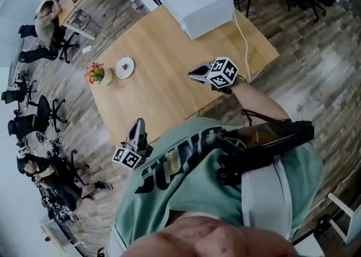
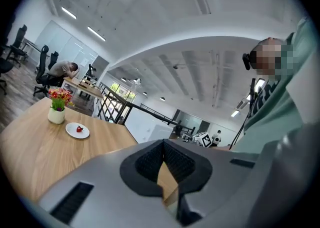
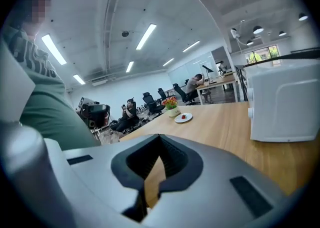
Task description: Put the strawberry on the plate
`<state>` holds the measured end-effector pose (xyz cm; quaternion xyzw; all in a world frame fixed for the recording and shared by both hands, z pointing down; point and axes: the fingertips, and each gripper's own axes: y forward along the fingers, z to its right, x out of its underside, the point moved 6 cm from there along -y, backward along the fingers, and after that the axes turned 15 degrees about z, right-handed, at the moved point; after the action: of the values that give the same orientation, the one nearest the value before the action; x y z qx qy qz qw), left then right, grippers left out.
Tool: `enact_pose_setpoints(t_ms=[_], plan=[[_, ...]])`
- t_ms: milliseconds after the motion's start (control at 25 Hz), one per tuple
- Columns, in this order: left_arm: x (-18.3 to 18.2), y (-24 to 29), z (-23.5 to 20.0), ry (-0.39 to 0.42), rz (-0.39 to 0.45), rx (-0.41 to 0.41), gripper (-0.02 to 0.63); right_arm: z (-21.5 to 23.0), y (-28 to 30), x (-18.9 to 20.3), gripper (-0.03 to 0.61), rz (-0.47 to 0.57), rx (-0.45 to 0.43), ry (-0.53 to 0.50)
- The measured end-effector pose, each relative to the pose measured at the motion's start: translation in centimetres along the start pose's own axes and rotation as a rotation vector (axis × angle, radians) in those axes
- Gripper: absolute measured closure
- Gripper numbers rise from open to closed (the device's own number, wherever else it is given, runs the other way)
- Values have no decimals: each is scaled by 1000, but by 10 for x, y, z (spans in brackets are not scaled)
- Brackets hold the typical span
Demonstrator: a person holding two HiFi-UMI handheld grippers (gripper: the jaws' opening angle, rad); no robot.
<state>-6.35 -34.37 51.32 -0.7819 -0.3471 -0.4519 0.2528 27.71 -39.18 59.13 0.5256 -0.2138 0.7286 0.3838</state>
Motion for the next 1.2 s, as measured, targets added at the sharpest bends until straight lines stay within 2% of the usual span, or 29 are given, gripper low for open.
enact_pose_setpoints(t_ms=[200,480,600,720,840,1000,1200], plan=[[0,-19,15,27,-30,-29,609,-18,-4,24,570,21,-29,49],[0,-63,6,17,-22,30,609,-73,17,34,571,0,-32,19],[-5,-102,-8,6,6,65,609,-107,25,40,569,-16,18,7],[-13,-163,-26,-4,18,70,609,-157,44,57,570,-17,64,26],[-31,-225,-55,-6,30,59,609,-215,78,77,570,-32,60,40],[-37,-287,-92,-80,64,23,609,-270,119,82,569,-108,53,12],[-25,-300,-95,-120,86,81,609,-298,123,77,570,-170,62,-44]])
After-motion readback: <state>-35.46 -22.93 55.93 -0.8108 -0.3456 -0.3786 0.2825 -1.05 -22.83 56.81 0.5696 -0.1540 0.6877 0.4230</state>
